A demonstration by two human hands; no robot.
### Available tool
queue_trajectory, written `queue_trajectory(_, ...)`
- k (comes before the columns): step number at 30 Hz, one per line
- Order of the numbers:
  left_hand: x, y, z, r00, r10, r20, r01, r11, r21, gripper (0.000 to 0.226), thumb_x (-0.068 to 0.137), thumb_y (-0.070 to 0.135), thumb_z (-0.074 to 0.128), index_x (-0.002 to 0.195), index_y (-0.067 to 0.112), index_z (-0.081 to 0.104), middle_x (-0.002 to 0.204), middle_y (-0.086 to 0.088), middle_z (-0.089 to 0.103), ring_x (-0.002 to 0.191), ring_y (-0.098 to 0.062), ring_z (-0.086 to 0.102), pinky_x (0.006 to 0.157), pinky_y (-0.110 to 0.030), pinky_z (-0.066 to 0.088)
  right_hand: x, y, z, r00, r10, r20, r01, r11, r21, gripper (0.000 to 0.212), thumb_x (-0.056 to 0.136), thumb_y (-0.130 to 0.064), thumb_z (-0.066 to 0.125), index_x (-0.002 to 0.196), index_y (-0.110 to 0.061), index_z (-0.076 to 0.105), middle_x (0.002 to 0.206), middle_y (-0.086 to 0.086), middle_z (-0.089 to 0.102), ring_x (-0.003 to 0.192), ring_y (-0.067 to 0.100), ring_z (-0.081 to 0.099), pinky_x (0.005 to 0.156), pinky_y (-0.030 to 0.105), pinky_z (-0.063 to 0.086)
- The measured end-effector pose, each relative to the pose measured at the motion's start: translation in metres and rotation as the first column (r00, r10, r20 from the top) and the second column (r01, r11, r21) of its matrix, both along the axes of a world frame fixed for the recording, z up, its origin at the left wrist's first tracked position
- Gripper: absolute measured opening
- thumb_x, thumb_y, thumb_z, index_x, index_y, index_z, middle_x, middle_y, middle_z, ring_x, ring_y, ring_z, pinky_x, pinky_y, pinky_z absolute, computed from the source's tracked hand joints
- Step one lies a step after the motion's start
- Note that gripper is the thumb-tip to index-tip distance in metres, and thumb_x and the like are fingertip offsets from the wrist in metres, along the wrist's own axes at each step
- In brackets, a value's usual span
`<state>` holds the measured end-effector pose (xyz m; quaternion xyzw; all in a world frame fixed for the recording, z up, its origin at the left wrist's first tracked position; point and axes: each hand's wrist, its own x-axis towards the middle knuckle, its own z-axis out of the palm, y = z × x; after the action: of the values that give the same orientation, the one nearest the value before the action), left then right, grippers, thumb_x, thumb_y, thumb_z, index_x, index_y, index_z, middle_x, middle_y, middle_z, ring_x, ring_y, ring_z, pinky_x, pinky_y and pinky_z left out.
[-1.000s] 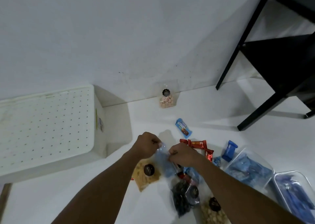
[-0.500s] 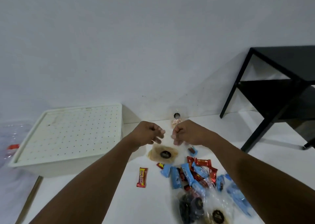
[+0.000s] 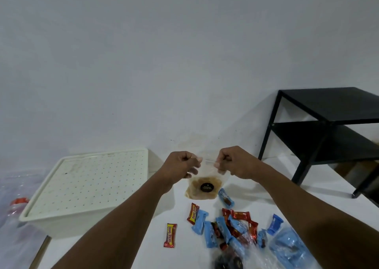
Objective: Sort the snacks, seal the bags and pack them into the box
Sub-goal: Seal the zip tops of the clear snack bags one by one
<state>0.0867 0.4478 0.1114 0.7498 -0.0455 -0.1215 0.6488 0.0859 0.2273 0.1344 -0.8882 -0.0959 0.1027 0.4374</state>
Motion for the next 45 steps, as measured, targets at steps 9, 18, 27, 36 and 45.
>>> queue_trajectory(9, -0.004, -0.007, 0.016, 0.985, -0.017, 0.173, 0.005, 0.998, 0.066, 0.013, 0.094, 0.018, 0.068, 0.082, 0.013, 0.069, 0.073, 0.004, 0.068, 0.065, -0.010, 0.063, 0.064, -0.024, 0.046, -0.015, -0.011, 0.010, 0.997, -0.045, -0.070, 0.060, 0.970, 0.235, 0.020, 0.088, -0.026, 0.073, 0.095, -0.007, 0.070, 0.087, 0.008, 0.078, 0.082, 0.016, 0.072, 0.065, 0.027, 0.050)
queue_trajectory(18, -0.002, -0.016, 0.023, 0.990, -0.081, 0.115, 0.070, 0.993, 0.098, 0.020, 0.087, 0.028, 0.076, 0.090, 0.008, 0.075, 0.074, 0.003, 0.071, 0.064, -0.012, 0.063, 0.059, -0.020, 0.044, -0.017, -0.013, 0.011, 0.996, -0.082, 0.016, 0.076, 0.968, 0.241, 0.016, 0.090, -0.023, 0.071, 0.085, -0.009, 0.067, 0.084, 0.009, 0.078, 0.074, 0.006, 0.068, 0.063, 0.025, 0.047)
queue_trajectory(27, 0.000, -0.020, 0.023, 0.998, -0.039, 0.051, 0.040, 0.999, -0.017, 0.013, 0.089, 0.025, 0.074, 0.084, 0.013, 0.071, 0.074, 0.002, 0.068, 0.063, -0.012, 0.062, 0.062, -0.026, 0.045, -0.018, -0.013, -0.005, 0.969, -0.177, -0.174, 0.245, 0.791, 0.561, 0.015, 0.094, -0.019, 0.064, 0.089, -0.005, 0.065, 0.082, 0.008, 0.075, 0.088, 0.021, 0.069, 0.071, 0.032, 0.048)
queue_trajectory(36, 0.004, -0.013, 0.027, 0.980, -0.110, 0.165, 0.090, 0.988, 0.122, 0.018, 0.090, 0.023, 0.073, 0.084, 0.006, 0.073, 0.074, -0.008, 0.067, 0.066, -0.012, 0.061, 0.063, -0.021, 0.044, -0.015, -0.004, 0.002, 0.985, -0.127, -0.120, 0.170, 0.856, 0.488, 0.030, 0.091, -0.030, 0.067, 0.101, -0.002, 0.071, 0.092, 0.010, 0.077, 0.088, 0.018, 0.071, 0.076, 0.035, 0.046)
queue_trajectory(45, -0.004, -0.009, 0.028, 0.988, -0.156, -0.006, 0.156, 0.987, 0.025, 0.026, 0.091, 0.035, 0.070, 0.092, 0.009, 0.075, 0.085, -0.004, 0.074, 0.082, -0.024, 0.076, 0.070, -0.030, 0.051, -0.009, 0.002, -0.001, 0.976, -0.215, -0.040, 0.209, 0.864, 0.458, 0.020, 0.096, -0.024, 0.063, 0.084, -0.009, 0.070, 0.082, 0.009, 0.076, 0.085, 0.020, 0.068, 0.074, 0.035, 0.047)
